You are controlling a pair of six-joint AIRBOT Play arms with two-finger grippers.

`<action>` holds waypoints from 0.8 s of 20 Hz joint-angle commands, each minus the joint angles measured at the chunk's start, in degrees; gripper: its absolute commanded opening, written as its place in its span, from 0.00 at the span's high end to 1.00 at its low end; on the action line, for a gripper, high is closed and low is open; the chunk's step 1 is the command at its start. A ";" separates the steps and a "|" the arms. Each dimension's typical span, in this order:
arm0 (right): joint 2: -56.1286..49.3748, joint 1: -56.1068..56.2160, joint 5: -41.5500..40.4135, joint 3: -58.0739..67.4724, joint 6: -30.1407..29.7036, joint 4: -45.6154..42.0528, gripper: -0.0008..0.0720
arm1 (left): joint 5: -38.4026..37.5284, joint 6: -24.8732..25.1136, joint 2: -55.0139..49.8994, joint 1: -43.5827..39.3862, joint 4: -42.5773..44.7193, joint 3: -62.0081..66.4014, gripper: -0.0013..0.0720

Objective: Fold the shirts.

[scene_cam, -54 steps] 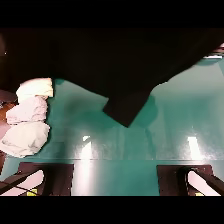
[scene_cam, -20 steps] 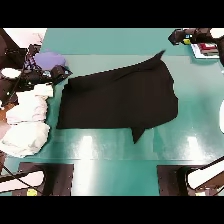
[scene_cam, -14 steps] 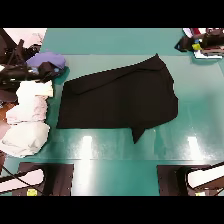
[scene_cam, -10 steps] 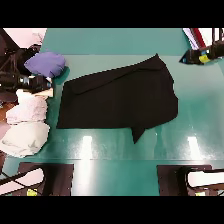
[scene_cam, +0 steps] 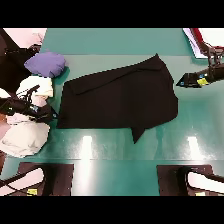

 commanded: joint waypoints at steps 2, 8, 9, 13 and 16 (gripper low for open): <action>1.70 -0.02 0.04 -2.38 -0.24 1.14 0.46 | 0.96 0.33 -0.17 0.07 2.10 -1.86 0.25; 1.70 -0.02 -0.48 -2.38 -0.24 1.53 0.46 | 3.45 0.35 -0.17 0.07 1.84 -6.36 0.25; 1.70 -0.02 -0.48 -2.38 -0.24 1.53 0.46 | 3.69 0.35 -0.17 0.07 1.55 -6.82 0.25; 1.70 -0.02 -0.46 -2.38 -0.24 1.53 0.46 | 5.38 1.62 -0.17 -0.94 -2.54 -6.82 0.48; 1.66 -0.02 -0.44 -2.38 -0.22 1.51 0.46 | 6.82 1.70 -0.17 -5.99 -1.70 -6.82 0.49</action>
